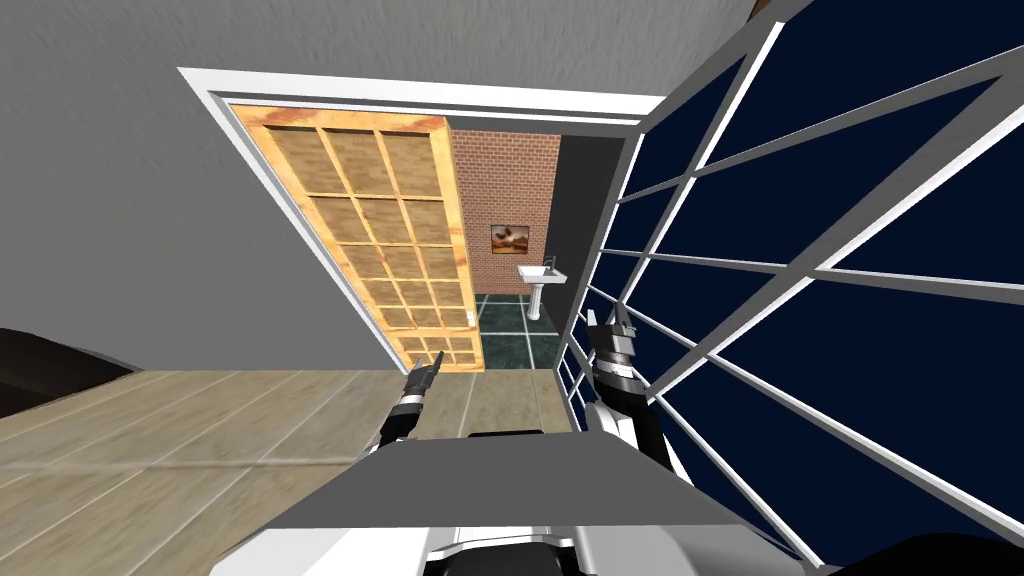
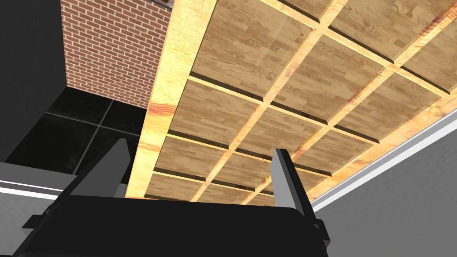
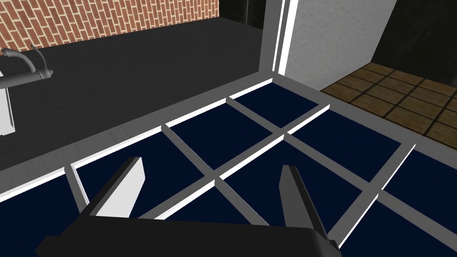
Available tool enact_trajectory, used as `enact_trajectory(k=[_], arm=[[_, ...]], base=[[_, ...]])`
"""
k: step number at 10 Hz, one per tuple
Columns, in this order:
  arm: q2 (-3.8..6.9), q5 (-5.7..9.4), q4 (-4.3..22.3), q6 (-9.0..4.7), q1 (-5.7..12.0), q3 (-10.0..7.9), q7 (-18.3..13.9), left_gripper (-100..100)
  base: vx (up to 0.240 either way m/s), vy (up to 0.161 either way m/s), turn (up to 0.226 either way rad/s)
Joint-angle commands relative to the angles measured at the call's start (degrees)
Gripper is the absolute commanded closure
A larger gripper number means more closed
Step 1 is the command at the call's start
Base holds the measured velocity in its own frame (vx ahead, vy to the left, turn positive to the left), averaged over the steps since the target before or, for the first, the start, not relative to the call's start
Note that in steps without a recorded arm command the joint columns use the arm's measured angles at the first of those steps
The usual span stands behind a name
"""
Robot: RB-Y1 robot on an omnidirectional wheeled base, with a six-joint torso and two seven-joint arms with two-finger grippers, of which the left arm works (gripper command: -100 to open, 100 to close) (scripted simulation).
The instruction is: Pull the door open
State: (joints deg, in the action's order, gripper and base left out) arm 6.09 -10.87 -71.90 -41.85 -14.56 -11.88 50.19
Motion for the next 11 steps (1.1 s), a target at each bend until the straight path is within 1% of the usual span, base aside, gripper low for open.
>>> enact_trajectory(k=[1, 8, 9, 11], arm=[[0.04, -0.33, 1.5, -0.49, 0.28, -0.24, 1.8, -100], [-0.11, -1.63, 7.8, -2.51, 1.79, -1.2, 8.7, -100], [-0.16, -1.95, 9.4, -3.01, 2.16, -1.43, 10.4, -100], [-0.22, -2.27, 11.0, -3.52, 2.54, -1.67, 12.1, -100]], base=[[0.103, 0.013, -0.068], [0.091, 0.015, -0.06], [0.13, 0.025, -0.089], [0.116, 0.011, -0.057]])
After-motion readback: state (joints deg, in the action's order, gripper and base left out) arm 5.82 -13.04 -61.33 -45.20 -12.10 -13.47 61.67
